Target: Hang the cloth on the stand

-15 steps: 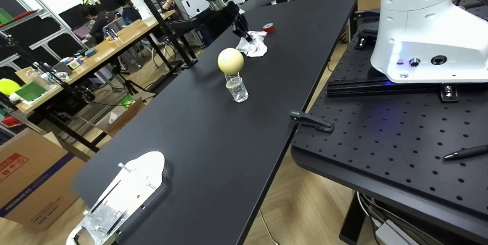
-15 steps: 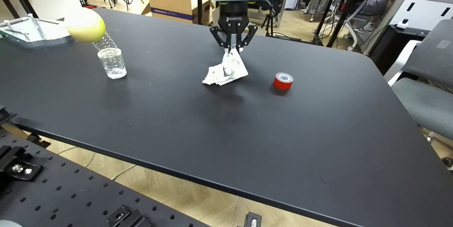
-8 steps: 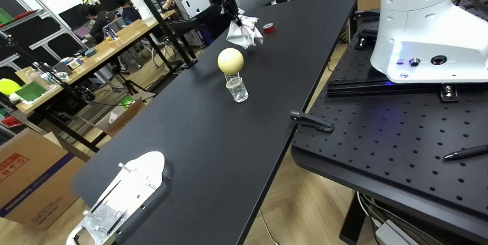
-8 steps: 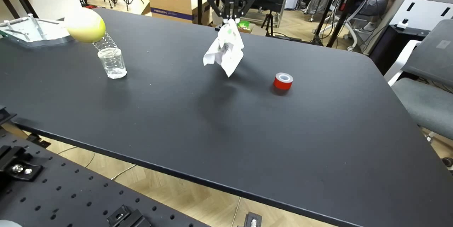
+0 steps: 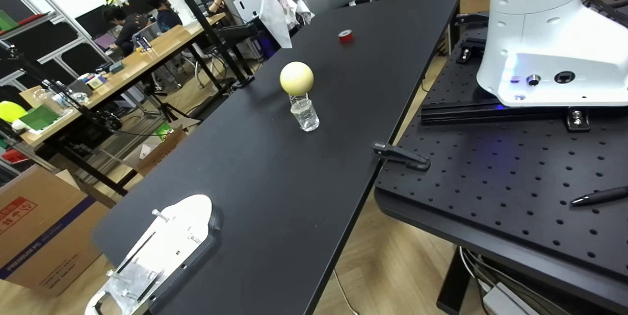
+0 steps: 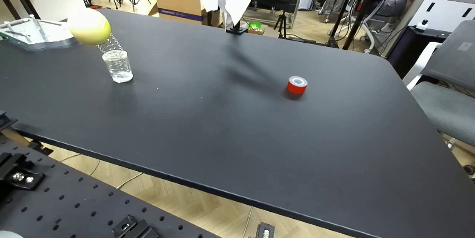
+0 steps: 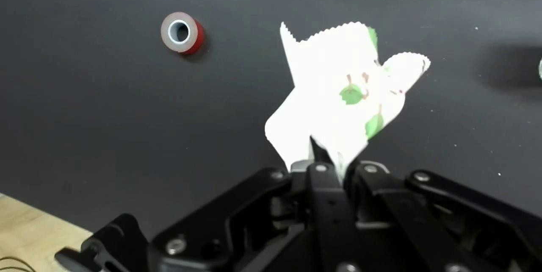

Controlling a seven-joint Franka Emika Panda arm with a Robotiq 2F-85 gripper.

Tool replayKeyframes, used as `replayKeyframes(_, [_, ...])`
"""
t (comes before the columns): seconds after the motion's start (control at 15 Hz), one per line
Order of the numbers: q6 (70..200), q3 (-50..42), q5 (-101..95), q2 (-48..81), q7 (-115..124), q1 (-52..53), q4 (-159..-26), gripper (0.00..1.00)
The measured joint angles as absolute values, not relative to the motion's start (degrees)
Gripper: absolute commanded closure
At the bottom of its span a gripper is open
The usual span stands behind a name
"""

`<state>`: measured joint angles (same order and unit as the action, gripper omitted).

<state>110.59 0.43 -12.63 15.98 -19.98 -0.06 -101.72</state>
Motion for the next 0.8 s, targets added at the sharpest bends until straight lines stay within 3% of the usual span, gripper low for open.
replayKeyframes(0.8, [99.2, 3.4, -16.6, 26.3, -16.8, 8.0, -77.8, 0.98])
